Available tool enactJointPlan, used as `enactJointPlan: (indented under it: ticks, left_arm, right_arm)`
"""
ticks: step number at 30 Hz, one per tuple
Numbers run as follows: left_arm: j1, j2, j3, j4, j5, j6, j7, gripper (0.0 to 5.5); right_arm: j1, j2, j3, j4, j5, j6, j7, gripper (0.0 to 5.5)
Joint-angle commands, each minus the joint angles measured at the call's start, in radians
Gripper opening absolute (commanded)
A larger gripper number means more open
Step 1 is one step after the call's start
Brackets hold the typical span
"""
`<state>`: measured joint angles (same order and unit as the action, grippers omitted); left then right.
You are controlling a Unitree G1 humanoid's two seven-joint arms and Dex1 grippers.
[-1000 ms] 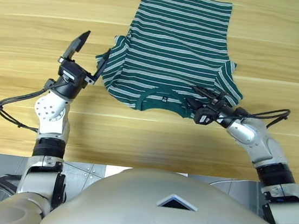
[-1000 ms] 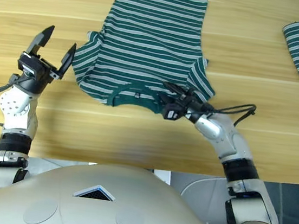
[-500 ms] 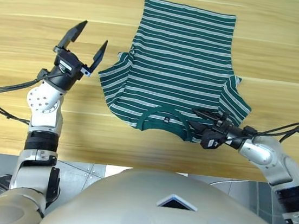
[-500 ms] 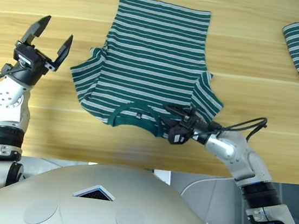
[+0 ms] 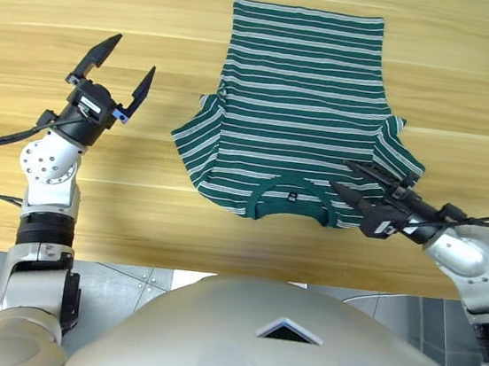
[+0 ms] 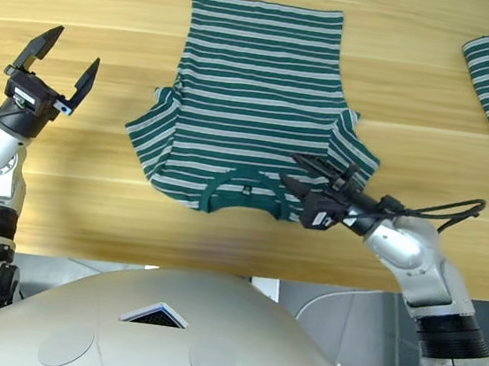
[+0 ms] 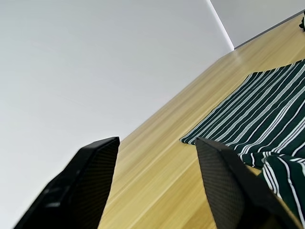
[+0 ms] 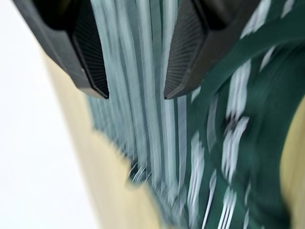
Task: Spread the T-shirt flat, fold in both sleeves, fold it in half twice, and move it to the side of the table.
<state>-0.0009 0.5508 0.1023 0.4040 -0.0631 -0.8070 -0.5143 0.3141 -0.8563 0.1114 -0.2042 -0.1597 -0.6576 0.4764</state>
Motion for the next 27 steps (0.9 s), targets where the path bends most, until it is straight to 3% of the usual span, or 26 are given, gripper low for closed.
enactJointPlan:
  ticks: [1, 4, 8, 10, 17, 27]
  left_arm:
    - [0.000, 0.033, 0.009, 0.018, 0.032, -0.006, 0.006, 2.98]
    - [0.066, 0.061, 0.064, -0.020, 0.097, 0.001, 0.073, 2.98]
    - [0.234, 0.145, 0.195, -0.082, 0.462, 0.083, 0.336, 2.98]
    - [0.328, 0.153, 0.194, -0.182, 0.562, 0.107, 0.355, 2.98]
    - [0.343, 0.170, -0.095, -0.374, 0.777, 0.183, 0.191, 2.98]
    - [0.225, 0.222, -0.227, -0.272, 0.823, 0.243, 0.199, 2.98]
  right_arm:
    - [-0.086, -0.018, -0.062, -0.033, 0.116, -0.010, 0.036, 2.14]
    - [-0.222, 0.043, -0.069, 0.030, 0.177, 0.011, 0.029, 2.14]
    - [-0.407, 0.158, -0.066, 0.264, -0.008, 0.014, -0.109, 2.14]
    - [-0.443, 0.174, -0.063, 0.347, -0.052, -0.007, -0.139, 2.14]
    - [-0.501, 0.180, -0.080, 0.420, -0.108, -0.044, -0.190, 2.14]
    - [-0.428, 0.170, -0.161, 0.389, -0.114, -0.026, -0.256, 2.14]
